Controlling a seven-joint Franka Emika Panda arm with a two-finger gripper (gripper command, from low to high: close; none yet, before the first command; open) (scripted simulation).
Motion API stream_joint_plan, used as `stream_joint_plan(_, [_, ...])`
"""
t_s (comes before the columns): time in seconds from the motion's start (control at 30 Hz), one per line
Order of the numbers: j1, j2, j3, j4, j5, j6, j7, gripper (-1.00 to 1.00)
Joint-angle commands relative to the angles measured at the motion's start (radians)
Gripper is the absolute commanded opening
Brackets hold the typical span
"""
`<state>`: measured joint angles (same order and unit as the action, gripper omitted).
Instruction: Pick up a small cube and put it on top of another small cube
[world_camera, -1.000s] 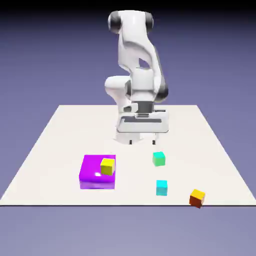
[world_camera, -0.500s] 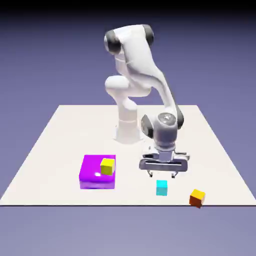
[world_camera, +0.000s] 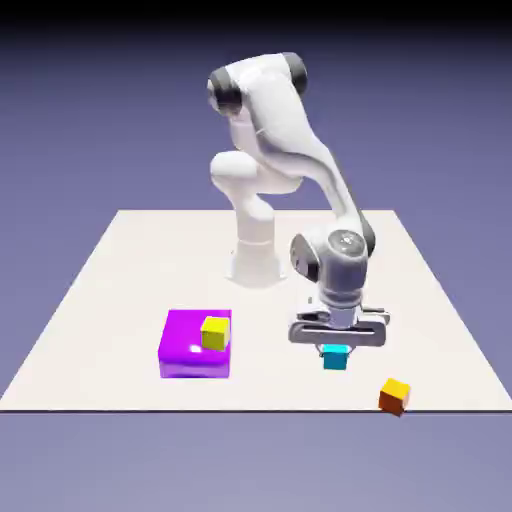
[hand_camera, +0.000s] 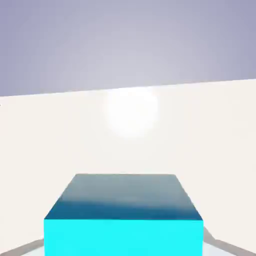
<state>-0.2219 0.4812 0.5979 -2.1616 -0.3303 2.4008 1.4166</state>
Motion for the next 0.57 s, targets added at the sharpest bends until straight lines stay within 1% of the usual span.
stream_joint_plan(0.0, [-0.011, 0.028, 0.035, 0.036, -0.033, -0.030, 0.028, -1.00])
stream_joint_plan(0.27, [-0.099, 0.246, 0.307, 0.318, -0.272, -0.261, 0.234, -1.00])
stream_joint_plan(0.3, [-0.099, 0.246, 0.307, 0.318, -0.272, -0.261, 0.234, -1.00])
stream_joint_plan(0.4, [-0.038, 0.351, 0.213, 0.310, -0.363, -0.154, 0.282, -1.00])
stream_joint_plan(0.43, [-0.038, 0.351, 0.213, 0.310, -0.363, -0.153, 0.282, 1.00])
stream_joint_plan(0.47, [-0.038, 0.351, 0.213, 0.310, -0.363, -0.153, 0.282, 1.00])
stream_joint_plan(0.53, [-0.080, 0.278, 0.278, 0.315, -0.300, -0.228, 0.249, 1.00])
